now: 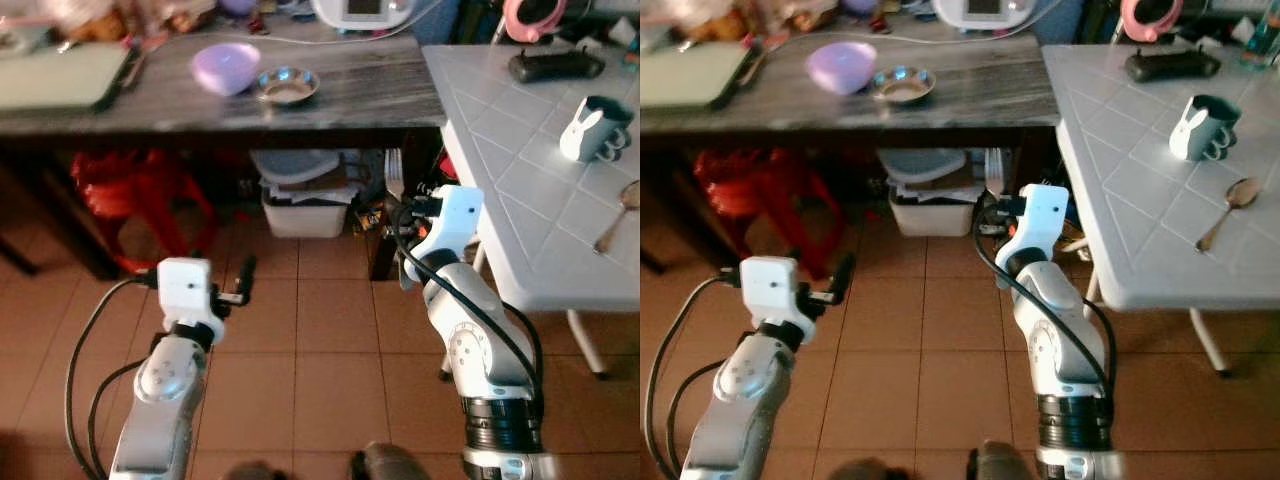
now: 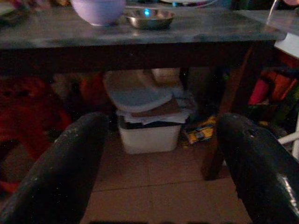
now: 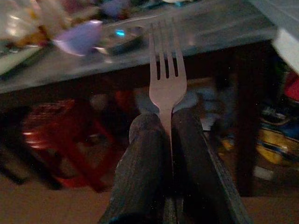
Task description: Setting the table
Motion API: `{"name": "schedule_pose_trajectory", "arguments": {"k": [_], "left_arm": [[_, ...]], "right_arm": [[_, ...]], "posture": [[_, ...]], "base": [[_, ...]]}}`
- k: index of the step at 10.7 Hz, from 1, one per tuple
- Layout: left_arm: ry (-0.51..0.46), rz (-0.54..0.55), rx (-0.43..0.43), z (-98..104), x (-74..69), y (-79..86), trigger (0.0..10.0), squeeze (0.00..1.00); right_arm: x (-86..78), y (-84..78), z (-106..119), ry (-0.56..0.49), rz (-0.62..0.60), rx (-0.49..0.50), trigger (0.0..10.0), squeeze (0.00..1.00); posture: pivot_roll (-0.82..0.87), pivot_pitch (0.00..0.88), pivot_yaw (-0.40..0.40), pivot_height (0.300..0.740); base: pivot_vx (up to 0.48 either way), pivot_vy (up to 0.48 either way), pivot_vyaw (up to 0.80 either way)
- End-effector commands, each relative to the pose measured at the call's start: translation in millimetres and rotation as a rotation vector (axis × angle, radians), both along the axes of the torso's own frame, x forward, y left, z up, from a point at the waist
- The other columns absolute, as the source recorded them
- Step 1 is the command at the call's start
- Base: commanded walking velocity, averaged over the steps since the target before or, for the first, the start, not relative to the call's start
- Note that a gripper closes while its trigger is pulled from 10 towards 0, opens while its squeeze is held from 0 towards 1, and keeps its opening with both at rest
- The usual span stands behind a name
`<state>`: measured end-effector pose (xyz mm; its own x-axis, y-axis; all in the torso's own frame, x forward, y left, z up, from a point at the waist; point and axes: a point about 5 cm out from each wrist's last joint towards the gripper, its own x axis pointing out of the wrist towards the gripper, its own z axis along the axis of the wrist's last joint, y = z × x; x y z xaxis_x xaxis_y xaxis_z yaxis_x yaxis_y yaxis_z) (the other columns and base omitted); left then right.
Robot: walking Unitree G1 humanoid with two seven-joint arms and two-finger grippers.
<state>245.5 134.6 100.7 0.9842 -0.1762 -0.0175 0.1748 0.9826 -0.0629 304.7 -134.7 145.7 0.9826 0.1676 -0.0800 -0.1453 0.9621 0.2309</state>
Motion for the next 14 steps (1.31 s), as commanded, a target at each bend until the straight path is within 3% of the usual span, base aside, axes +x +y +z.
{"name": "schedule_pose_trajectory", "arguments": {"k": [1,3,7,11,14], "left_arm": [[-0.011,0.0,0.024,1.6,-0.4,2.9,10.0,0.0],[-0.011,-0.011,0.025,1.2,-0.8,0.8,10.0,0.0],[-0.017,-0.017,0.039,2.4,1.4,0.8,10.0,0.0],[-0.003,-0.015,0.041,0.1,-0.4,0.7,10.0,0.0],[-0.005,-0.016,0.025,0.5,-3.8,1.7,10.0,0.0]], "right_arm": [[2.2,2.1,4.1,-0.019,-0.009,-0.001,0.0,0.0],[3.7,-3.0,-1.3,0.008,-0.041,-0.025,0.0,0.0],[1.4,9.2,-1.3,-0.006,0.035,-0.018,0.0,0.0],[0.8,11.2,-3.3,0.0,0.045,-0.017,0.0,0.0],[3.4,-5.6,-5.8,0.008,-0.086,-0.065,0.0,0.0]], "posture": [[-0.02,0.077,0.034,0.74],[-0.02,0.074,0.036,0.74],[-0.02,0.07,0.042,0.74],[-0.01,0.077,0.041,0.74],[-0.01,0.081,0.042,0.74]], "base": [[0.48,0.0,0.0],[0.48,0.0,0.0],[0.48,0.0,0.0],[0.48,0.0,0.0],[0.16,0.0,0.0]]}}
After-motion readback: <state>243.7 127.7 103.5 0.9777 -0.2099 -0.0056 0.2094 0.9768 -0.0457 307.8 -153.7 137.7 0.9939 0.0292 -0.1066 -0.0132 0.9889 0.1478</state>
